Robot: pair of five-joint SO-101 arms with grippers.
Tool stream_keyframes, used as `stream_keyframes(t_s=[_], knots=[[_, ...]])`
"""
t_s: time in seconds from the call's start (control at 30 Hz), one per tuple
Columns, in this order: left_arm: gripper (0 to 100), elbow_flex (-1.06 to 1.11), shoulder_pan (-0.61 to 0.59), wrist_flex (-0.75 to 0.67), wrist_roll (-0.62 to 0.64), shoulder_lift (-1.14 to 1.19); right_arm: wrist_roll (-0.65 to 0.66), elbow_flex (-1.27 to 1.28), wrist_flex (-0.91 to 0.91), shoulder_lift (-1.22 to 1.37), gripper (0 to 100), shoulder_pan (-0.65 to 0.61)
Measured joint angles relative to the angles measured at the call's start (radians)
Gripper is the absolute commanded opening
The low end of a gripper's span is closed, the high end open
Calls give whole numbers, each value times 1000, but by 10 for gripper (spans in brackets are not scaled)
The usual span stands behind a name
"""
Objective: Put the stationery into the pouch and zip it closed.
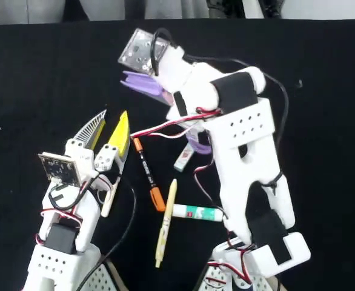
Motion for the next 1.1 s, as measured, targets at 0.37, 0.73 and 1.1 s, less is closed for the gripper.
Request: stream_keyframes(t_s=[0.37,0.73,1.1], knots=[[148,0,2,0,0,0,138,175,0,-138,11,204],[148,21,114,0,0,2,269,124,0,-184,11,376],[148,26,163,0,0,2,519,-55,-25,-203,11,548]])
